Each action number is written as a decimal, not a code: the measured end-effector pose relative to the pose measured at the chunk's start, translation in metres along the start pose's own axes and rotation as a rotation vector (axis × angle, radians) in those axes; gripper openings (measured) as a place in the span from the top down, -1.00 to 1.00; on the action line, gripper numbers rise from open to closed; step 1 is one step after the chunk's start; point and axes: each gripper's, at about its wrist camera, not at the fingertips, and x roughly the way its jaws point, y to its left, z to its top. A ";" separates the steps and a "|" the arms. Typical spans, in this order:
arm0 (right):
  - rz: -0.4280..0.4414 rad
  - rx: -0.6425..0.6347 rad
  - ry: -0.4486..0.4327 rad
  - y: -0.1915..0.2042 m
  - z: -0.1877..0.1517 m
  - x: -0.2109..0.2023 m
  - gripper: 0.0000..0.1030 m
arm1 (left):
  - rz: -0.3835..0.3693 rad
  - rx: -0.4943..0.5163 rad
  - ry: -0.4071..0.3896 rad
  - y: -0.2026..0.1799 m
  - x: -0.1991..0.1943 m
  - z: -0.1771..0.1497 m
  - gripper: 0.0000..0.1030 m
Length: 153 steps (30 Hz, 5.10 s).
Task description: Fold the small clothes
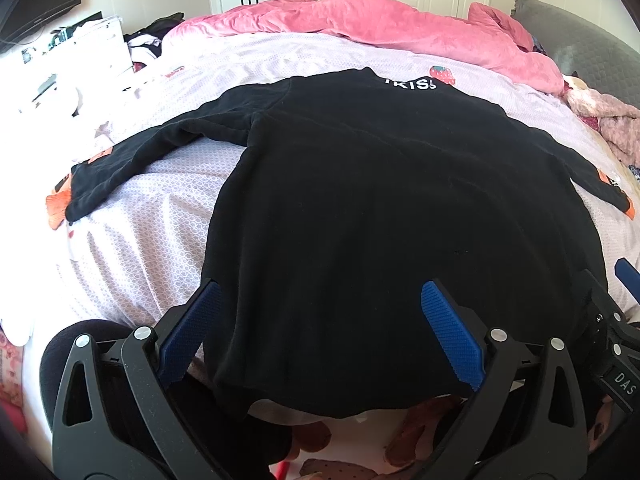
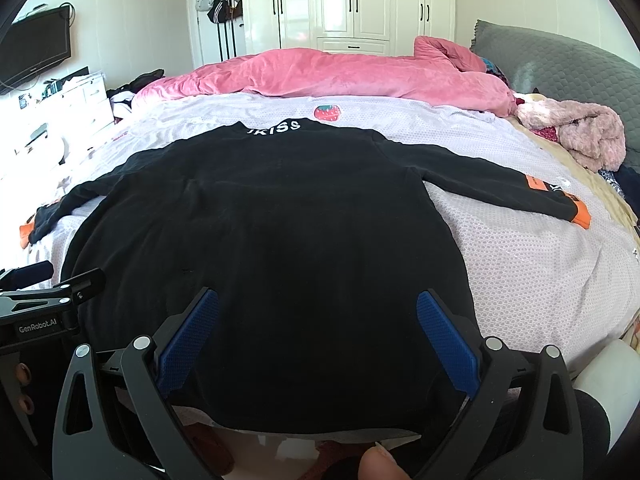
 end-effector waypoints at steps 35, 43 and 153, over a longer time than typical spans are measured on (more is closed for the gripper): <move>-0.057 0.175 0.077 -0.054 0.038 0.022 -0.92 | -0.066 0.022 0.028 -0.032 0.038 0.061 -0.82; -0.116 0.215 0.070 -0.086 0.072 0.029 -0.92 | -0.091 0.044 0.039 -0.053 0.054 0.094 -0.82; 0.065 0.276 -0.108 -0.087 0.196 0.119 0.65 | -0.219 0.078 0.071 -0.047 0.158 0.201 -0.82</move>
